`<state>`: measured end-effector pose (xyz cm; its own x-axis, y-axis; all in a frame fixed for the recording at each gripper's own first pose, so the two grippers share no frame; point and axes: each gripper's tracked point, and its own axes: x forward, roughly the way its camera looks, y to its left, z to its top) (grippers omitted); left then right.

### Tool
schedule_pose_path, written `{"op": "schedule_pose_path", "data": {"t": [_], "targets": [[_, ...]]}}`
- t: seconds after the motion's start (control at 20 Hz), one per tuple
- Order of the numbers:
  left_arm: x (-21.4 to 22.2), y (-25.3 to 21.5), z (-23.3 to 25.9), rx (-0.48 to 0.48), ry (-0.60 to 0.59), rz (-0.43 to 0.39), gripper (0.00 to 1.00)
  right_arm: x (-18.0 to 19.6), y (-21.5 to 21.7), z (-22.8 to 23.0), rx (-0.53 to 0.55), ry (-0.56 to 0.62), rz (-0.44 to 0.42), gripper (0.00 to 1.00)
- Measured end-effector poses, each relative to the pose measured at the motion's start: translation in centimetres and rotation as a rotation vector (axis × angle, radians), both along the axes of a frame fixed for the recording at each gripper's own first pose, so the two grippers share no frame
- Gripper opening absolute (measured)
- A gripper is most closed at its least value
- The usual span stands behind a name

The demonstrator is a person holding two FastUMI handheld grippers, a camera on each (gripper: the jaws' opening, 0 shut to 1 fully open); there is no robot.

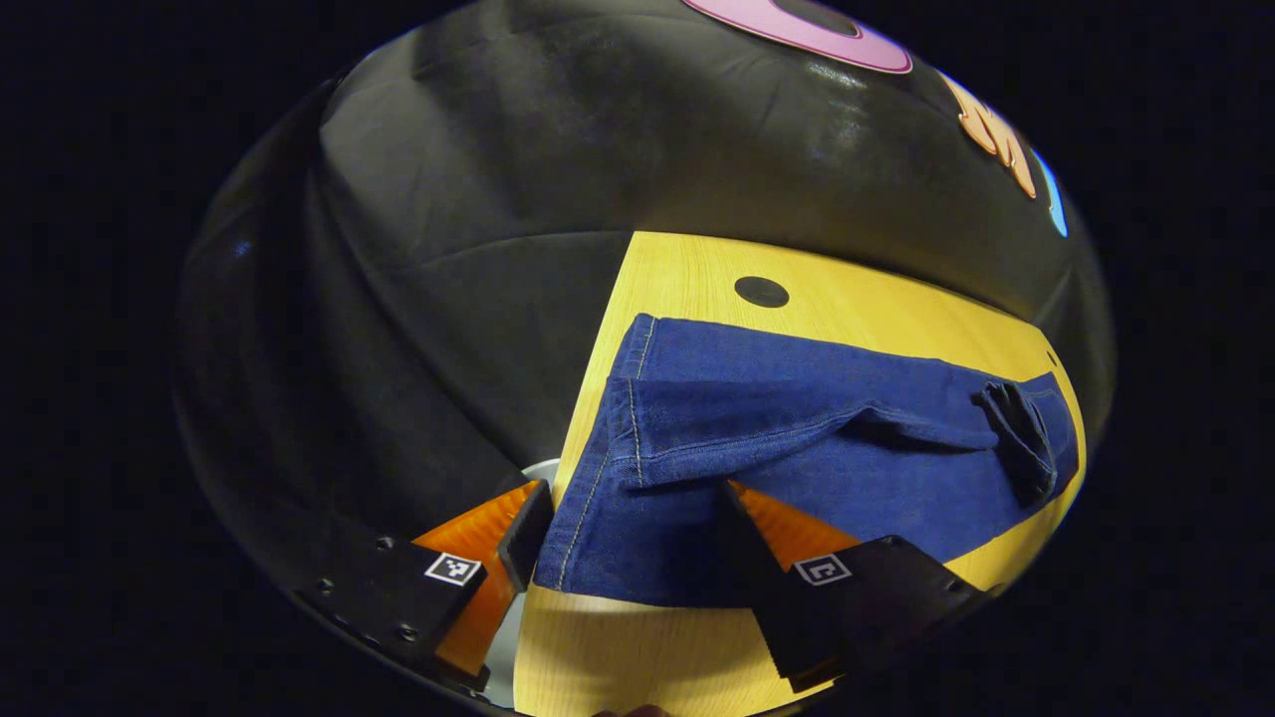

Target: Grasp the waist and the cuffs of the jeans and fold them to make the two legs overlap; first hold the waist and fold one-third of the jeans toward the cuffs, then hold the cuffs and fold the remaining one-third in the same direction to finish folding.

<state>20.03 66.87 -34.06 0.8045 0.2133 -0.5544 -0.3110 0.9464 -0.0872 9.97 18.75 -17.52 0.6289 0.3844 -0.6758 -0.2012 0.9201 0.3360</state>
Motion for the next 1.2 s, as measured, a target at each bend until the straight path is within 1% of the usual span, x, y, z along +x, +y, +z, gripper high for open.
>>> {"op": "schedule_pose_path", "data": {"t": [0.05,0.15,0.25,0.3,0.4,0.45,0.5,0.55,0.6,0.65,0.7,0.75,0.8,0.85,0.95,1.0,1.2], "targets": [[0.1,0.0,0.0,0.000,-0.006,-0.003,0.98,0.0,0.0,0.0,0.001,0.001,-0.002,0.98],[0.0,0.1,0.0,-0.001,-0.007,-0.011,0.95,-0.1,-0.2,-0.2,-0.004,0.001,-0.004,0.98],[0.1,0.0,0.1,-0.014,-0.018,-0.022,0.90,-0.3,-0.4,-0.5,-0.007,0.006,-0.009,0.98],[0.4,-0.1,0.1,-0.022,-0.024,-0.024,0.77,-0.7,-1.0,-0.6,-0.010,0.011,-0.011,0.98],[0.4,-1.4,0.7,-0.032,-0.039,-0.058,0.53,-1.2,-1.6,-0.9,-0.020,0.019,-0.016,0.98],[0.6,-1.9,0.4,-0.047,-0.046,-0.061,0.40,-1.3,-1.8,-0.9,-0.020,0.021,-0.020,1.00],[0.7,-1.8,0.2,-0.057,-0.054,-0.060,0.27,-1.4,-1.8,-1.0,-0.019,0.022,-0.024,0.98],[0.7,-1.9,0.3,-0.072,-0.070,-0.058,0.14,-1.4,-1.9,-0.8,-0.016,0.021,-0.029,0.98],[0.8,-1.9,0.4,-0.089,-0.078,-0.044,0.09,-1.5,-2.1,-0.8,-0.016,0.020,-0.031,0.98],[0.7,-1.9,0.6,-0.101,-0.087,-0.026,0.02,-1.6,-2.1,-0.7,-0.016,0.015,-0.032,0.93],[0.8,-1.9,0.6,-0.100,-0.090,-0.011,0.00,-1.6,-2.3,-0.4,-0.017,0.009,-0.033,1.00],[0.8,-1.9,0.6,-0.094,-0.087,0.003,0.00,-1.8,-2.4,-0.2,-0.016,0.005,-0.034,0.93],[0.8,-1.8,0.8,-0.077,-0.080,0.017,0.00,-1.8,-2.6,0.0,-0.015,0.002,-0.036,0.98],[0.9,-1.6,0.6,-0.054,-0.065,0.023,0.00,-1.8,-2.7,0.2,-0.014,-0.002,-0.039,0.98],[0.8,-1.6,1.0,-0.018,-0.038,0.028,0.00,-1.8,-3.2,0.7,-0.011,-0.010,-0.045,0.93],[0.9,-1.7,1.7,-0.009,-0.040,0.023,0.00,-1.9,-3.5,0.8,-0.011,-0.014,-0.049,0.98],[0.8,-4.9,6.1,-0.051,-0.120,-0.016,0.00,-1.9,-4.9,1.6,0.002,-0.025,-0.069,0.98]]}}
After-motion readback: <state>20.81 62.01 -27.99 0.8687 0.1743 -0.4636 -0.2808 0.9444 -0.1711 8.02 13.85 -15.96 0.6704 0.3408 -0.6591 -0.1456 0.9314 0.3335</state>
